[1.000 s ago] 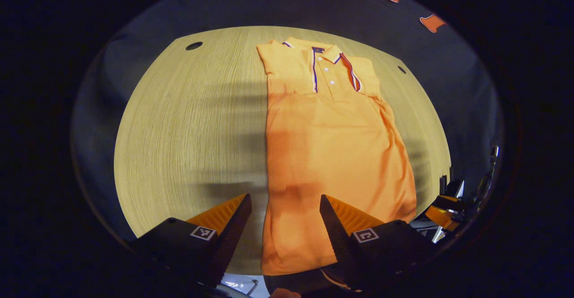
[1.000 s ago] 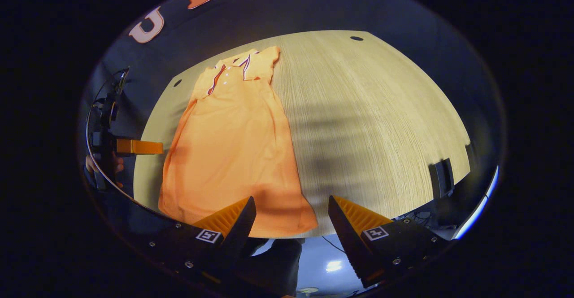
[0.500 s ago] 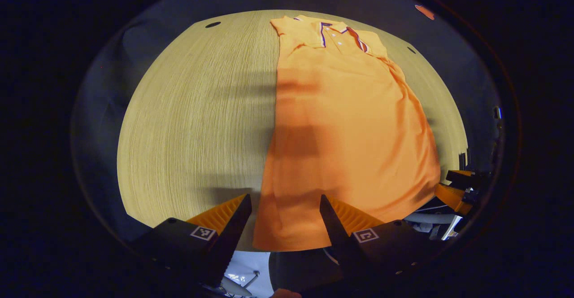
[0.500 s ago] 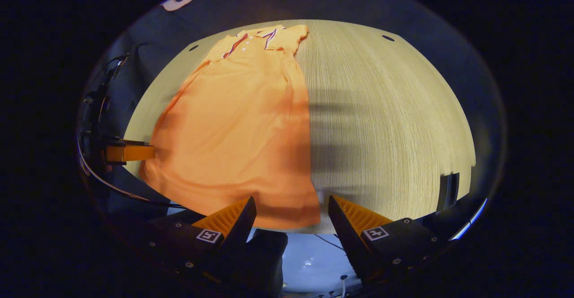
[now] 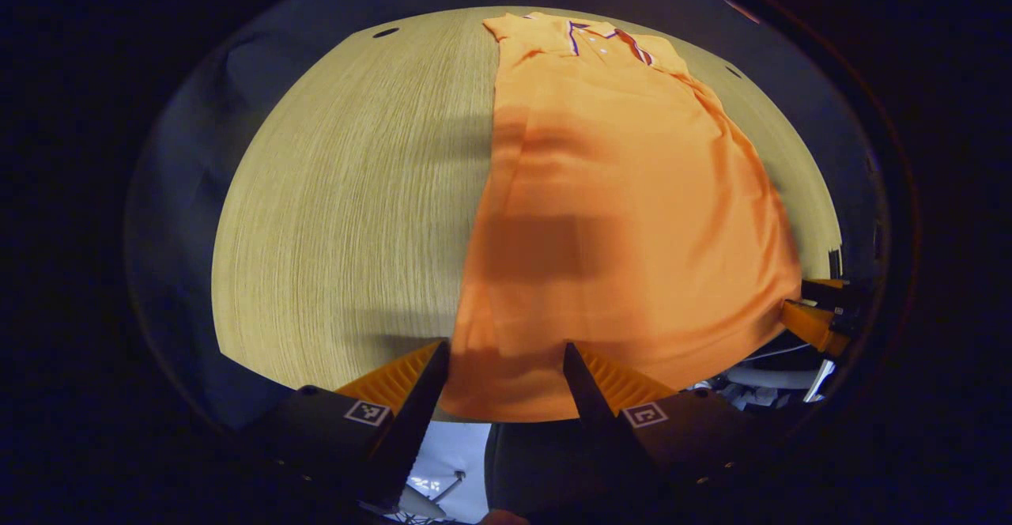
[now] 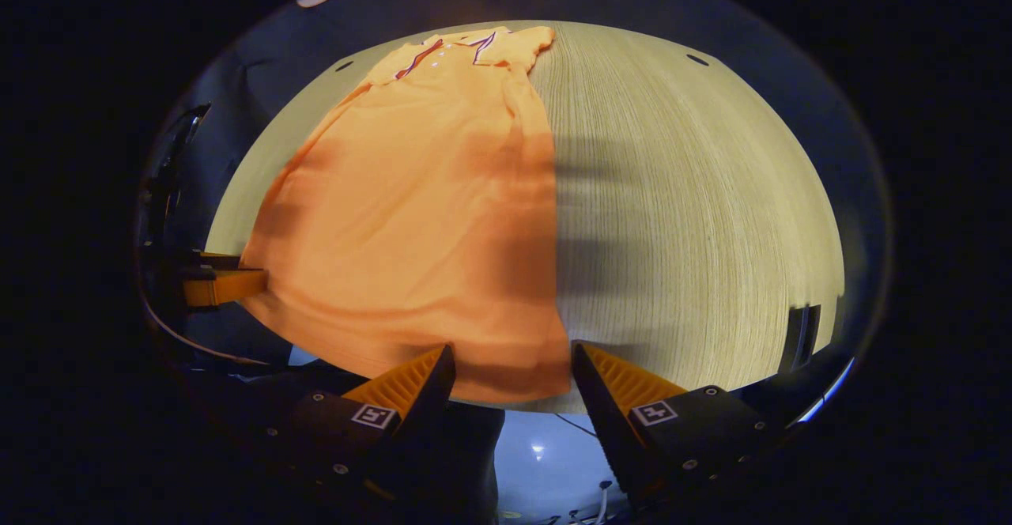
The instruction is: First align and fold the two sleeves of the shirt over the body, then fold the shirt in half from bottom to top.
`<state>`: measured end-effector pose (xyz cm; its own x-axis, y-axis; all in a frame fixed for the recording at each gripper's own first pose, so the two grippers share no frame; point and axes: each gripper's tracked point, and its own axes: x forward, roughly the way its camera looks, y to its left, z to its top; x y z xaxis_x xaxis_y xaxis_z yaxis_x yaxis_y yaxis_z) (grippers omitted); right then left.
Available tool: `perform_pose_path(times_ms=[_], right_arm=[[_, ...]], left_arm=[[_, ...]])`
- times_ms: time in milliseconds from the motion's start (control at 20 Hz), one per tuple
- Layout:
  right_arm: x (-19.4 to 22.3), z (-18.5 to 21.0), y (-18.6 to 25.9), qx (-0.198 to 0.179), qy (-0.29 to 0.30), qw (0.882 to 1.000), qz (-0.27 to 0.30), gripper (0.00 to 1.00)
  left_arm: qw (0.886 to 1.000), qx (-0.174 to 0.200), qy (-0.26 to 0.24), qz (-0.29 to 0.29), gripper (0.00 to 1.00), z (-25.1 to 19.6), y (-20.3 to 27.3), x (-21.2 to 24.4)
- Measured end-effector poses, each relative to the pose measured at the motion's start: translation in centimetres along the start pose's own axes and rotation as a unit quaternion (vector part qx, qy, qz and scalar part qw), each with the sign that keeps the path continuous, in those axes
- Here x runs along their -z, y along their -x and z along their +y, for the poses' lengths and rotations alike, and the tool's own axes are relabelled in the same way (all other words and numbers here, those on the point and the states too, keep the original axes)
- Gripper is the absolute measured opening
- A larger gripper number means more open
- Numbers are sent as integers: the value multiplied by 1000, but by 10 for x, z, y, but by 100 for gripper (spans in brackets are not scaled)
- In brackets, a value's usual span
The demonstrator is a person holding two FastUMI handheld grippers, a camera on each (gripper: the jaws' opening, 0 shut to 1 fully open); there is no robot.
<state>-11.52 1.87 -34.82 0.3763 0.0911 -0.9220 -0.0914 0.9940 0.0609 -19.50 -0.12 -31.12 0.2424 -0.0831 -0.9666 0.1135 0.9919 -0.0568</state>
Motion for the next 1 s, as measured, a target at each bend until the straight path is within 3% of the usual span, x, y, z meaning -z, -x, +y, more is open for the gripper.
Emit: perform_pose_path(times_ms=[150,250,300,350,400,500,600,650,700,850,1000], right_arm=[[0,-8,-2,26,14,1000,-4,86],[2,-6,-2,24,16,1000,1,72],[-1,-8,-2,26,3,1000,-3,53],[-3,-10,-2,26,-21,999,-10,47],[-2,-7,-3,18,-18,1000,-5,24],[-2,-2,-3,15,-17,1000,0,24],[-1,3,-4,-2,-29,1000,2,9],[-2,4,-4,-4,-31,999,1,9],[-1,8,-4,-14,-34,999,1,10],[-10,29,2,-77,-65,995,-13,10],[-30,27,10,-87,-60,994,-40,9]], left_arm=[[1000,-1,6,-10,92,1,-1,1],[1000,-2,16,-7,88,-2,-2,-1],[1000,-2,21,-13,84,-6,0,-2],[1000,-1,17,-13,72,-10,2,-4],[1000,6,9,-15,51,-17,-3,-3],[1000,1,6,-19,15,-21,-4,-5],[1000,-2,-8,-26,11,-23,-2,-6],[999,5,1,-35,11,-28,2,-9],[999,11,7,-31,2,-29,-5,-6],[999,29,15,-32,1,-35,0,-8],[998,28,4,-56,1,-36,12,-25]])
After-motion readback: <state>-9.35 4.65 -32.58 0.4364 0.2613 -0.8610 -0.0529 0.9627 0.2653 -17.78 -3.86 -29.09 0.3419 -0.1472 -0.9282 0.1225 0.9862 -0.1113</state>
